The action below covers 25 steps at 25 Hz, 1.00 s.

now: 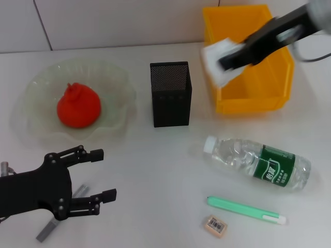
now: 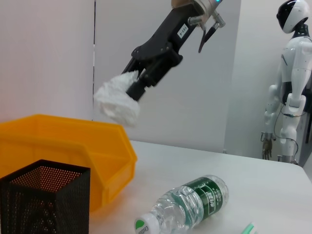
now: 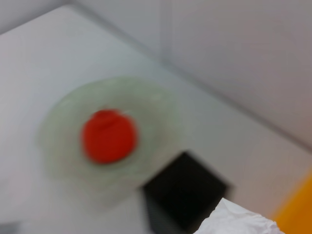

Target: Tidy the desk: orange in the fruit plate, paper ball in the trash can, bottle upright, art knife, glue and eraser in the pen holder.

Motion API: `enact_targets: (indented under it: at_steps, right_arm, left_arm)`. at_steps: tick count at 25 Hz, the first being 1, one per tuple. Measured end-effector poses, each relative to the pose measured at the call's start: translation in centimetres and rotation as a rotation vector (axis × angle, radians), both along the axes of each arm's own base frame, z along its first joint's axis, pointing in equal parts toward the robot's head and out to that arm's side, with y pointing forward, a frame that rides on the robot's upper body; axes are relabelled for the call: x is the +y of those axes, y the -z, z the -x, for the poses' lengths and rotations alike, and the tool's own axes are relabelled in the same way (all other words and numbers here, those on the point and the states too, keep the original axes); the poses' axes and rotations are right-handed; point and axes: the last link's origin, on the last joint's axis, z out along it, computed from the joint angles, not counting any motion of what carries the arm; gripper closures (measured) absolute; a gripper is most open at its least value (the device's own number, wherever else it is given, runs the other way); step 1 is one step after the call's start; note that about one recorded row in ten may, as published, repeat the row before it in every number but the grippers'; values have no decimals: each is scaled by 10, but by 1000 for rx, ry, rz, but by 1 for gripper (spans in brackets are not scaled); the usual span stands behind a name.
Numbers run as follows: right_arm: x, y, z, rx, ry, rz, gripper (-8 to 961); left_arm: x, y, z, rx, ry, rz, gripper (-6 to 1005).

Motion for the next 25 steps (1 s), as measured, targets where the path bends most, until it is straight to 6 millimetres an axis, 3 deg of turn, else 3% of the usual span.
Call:
enact_targets:
  at_steps: [3, 9, 14, 18, 25]
  right_arm:
    - [7, -30, -23, 16, 52, -132, 560]
    - [17, -45, -44, -42, 98, -247, 561]
    - [29, -35, -58, -47, 130, -275, 523]
    - [47, -12, -68, -38, 133, -283, 493]
    - [55, 8, -70, -71, 130, -255, 440]
  left_arm:
    - [0, 0, 0, 1, 2, 3, 137]
    - [-1, 1, -1, 9, 11, 12, 137]
    - [0, 0, -1, 12, 14, 11, 137]
    - [1, -1, -1, 15, 16, 10, 137]
    - [1, 0, -1, 22, 24, 18, 137]
